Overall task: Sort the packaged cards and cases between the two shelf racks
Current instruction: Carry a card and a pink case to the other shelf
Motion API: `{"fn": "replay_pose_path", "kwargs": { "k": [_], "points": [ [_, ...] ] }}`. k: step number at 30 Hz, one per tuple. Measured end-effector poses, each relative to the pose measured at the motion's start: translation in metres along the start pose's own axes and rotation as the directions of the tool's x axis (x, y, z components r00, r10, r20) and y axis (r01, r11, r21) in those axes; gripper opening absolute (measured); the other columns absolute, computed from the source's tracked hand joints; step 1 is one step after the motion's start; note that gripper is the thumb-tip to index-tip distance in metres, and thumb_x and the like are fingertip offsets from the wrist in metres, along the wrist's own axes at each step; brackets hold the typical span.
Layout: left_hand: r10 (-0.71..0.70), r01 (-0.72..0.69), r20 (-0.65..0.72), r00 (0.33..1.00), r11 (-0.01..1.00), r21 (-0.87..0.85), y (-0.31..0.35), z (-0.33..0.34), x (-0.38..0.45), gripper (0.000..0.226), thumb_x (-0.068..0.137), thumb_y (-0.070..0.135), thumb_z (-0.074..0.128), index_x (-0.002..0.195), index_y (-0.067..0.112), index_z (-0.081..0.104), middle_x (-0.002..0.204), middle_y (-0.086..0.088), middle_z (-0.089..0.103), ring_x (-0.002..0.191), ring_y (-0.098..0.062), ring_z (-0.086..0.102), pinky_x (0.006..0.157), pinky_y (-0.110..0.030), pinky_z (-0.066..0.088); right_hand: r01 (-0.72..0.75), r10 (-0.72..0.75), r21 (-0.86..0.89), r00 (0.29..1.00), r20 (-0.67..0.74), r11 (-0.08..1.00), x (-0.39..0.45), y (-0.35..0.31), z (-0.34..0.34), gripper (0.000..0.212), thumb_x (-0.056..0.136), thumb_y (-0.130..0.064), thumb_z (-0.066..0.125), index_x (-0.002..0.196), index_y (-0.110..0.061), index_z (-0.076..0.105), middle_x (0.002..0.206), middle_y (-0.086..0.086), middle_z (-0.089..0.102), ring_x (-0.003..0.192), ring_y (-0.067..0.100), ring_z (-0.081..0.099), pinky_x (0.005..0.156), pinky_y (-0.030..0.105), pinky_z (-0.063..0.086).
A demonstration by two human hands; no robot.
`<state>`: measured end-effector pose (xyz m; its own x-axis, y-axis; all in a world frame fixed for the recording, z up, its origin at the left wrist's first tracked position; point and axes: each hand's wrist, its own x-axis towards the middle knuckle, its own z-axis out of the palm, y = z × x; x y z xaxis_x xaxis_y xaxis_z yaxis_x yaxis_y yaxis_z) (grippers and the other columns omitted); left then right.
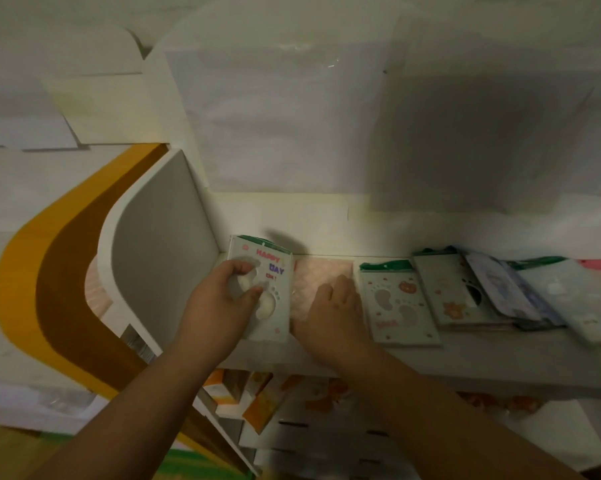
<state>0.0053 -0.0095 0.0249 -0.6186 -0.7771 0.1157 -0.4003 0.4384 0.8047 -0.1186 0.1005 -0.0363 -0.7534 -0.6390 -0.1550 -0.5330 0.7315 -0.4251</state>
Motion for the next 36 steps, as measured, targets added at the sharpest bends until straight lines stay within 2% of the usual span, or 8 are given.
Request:
{"fn": "replay_pose_path", "kwargs": {
  "k": [5, 10, 14, 19, 24, 28, 31, 36],
  "points": [
    [0.03, -0.03, -0.02, 0.999, 1.0, -0.009, 0.004, -0.007, -0.006, 0.025, 0.089, 0.029, 0.067, 0.109, 0.038, 0.055, 0.111, 0.018, 0.053, 0.084, 0.001, 0.057, 0.058, -0.018, 0.053, -0.045, 0.043, -0.072, 0.999, -0.019, 0.996, 0.013, -0.016, 0.003, 0.107, 0.081, -0.061, 0.063, 0.155, -0.013, 0.002, 0.159, 0.025, -0.023, 0.146, 0.044, -0.023, 0.121, 0.058, 0.002],
    [0.035, -0.036, -0.022, 0.999, 0.998, -0.054, 0.007, -0.014, -0.005, 0.024, 0.09, 0.026, 0.067, 0.109, 0.035, 0.055, 0.109, 0.018, 0.052, 0.078, 0.008, 0.052, 0.046, -0.008, 0.045, -0.121, 0.12, 0.002, 0.992, 0.036, 0.993, 0.019, -0.01, -0.015, 0.13, 0.065, -0.061, 0.078, 0.154, -0.024, -0.009, 0.156, 0.018, -0.034, 0.148, 0.043, -0.008, 0.121, 0.05, 0.016],
    [0.047, -0.045, 0.014, 0.999, 0.994, -0.103, 0.007, -0.016, -0.002, 0.025, 0.09, 0.028, 0.066, 0.111, 0.038, 0.055, 0.107, 0.024, 0.051, 0.083, 0.001, 0.057, 0.052, -0.014, 0.05, -0.202, 0.2, 0.032, 0.979, 0.048, 0.979, 0.022, 0.001, -0.029, 0.159, 0.044, -0.062, 0.089, 0.15, -0.031, -0.025, 0.16, 0.017, -0.015, 0.147, 0.041, 0.008, 0.116, 0.051, 0.028],
    [0.035, -0.025, 0.043, 0.998, 0.979, -0.203, 0.004, -0.016, -0.001, 0.025, 0.09, 0.025, 0.067, 0.105, 0.041, 0.054, 0.098, 0.036, 0.046, 0.085, 0.003, 0.056, 0.057, -0.013, 0.049, -0.246, 0.241, 0.233, 0.969, 0.049, 0.941, 0.024, 0.004, -0.032, 0.163, 0.042, -0.047, 0.096, 0.15, -0.035, -0.026, 0.161, 0.016, 0.004, 0.144, 0.037, 0.024, 0.113, 0.051, 0.035],
    [0.024, -0.019, 0.021, 1.0, 0.975, -0.224, 0.003, -0.021, 0.004, 0.021, 0.091, 0.022, 0.065, 0.101, 0.038, 0.055, 0.099, 0.035, 0.049, 0.083, 0.007, 0.054, 0.051, -0.009, 0.046, -0.123, 0.191, 0.512, 0.978, -0.082, 0.85, 0.02, 0.021, -0.042, 0.117, 0.07, -0.024, 0.088, 0.156, -0.015, 0.01, 0.151, 0.006, 0.041, 0.132, 0.025, 0.047, 0.098, 0.029, 0.04],
    [-0.03, 0.037, 0.027, 0.999, 0.956, -0.29, 0.006, -0.021, 0.006, 0.018, 0.095, 0.021, 0.06, 0.104, 0.037, 0.056, 0.099, 0.03, 0.053, 0.083, 0.002, 0.058, 0.053, -0.02, 0.051, -0.147, 0.22, 0.607, 0.974, -0.048, 0.781, 0.015, 0.038, -0.045, 0.04, 0.076, -0.028, 0.083, 0.11, -0.018, 0.066, 0.107, 0.002, 0.072, 0.09, 0.014, 0.066, 0.085, 0.04, 0.058],
    [-0.066, 0.083, 0.061, 0.996, 0.934, -0.348, 0.011, -0.021, 0.002, 0.022, 0.095, 0.018, 0.057, 0.101, 0.039, 0.056, 0.099, 0.028, 0.053, 0.084, -0.007, 0.062, 0.056, -0.03, 0.057, -0.152, 0.242, 0.693, 0.97, -0.033, 0.705, 0.009, 0.047, -0.043, 0.038, 0.082, -0.029, 0.077, 0.116, -0.015, 0.066, 0.106, 0.002, 0.07, 0.093, 0.019, 0.067, 0.085, 0.043, 0.058],
    [-0.117, 0.156, 0.123, 0.985, 0.908, -0.39, 0.023, -0.022, -0.002, 0.03, 0.094, 0.009, 0.054, 0.104, 0.037, 0.058, 0.107, 0.021, 0.056, 0.089, -0.021, 0.067, 0.057, -0.034, 0.059, -0.174, 0.238, 0.76, 0.971, 0.026, 0.626, -0.002, 0.061, -0.051, 0.039, 0.092, -0.035, 0.066, 0.126, -0.018, 0.055, 0.115, 0.002, 0.062, 0.094, 0.017, 0.062, 0.064, 0.025, 0.049]
  ]
}}
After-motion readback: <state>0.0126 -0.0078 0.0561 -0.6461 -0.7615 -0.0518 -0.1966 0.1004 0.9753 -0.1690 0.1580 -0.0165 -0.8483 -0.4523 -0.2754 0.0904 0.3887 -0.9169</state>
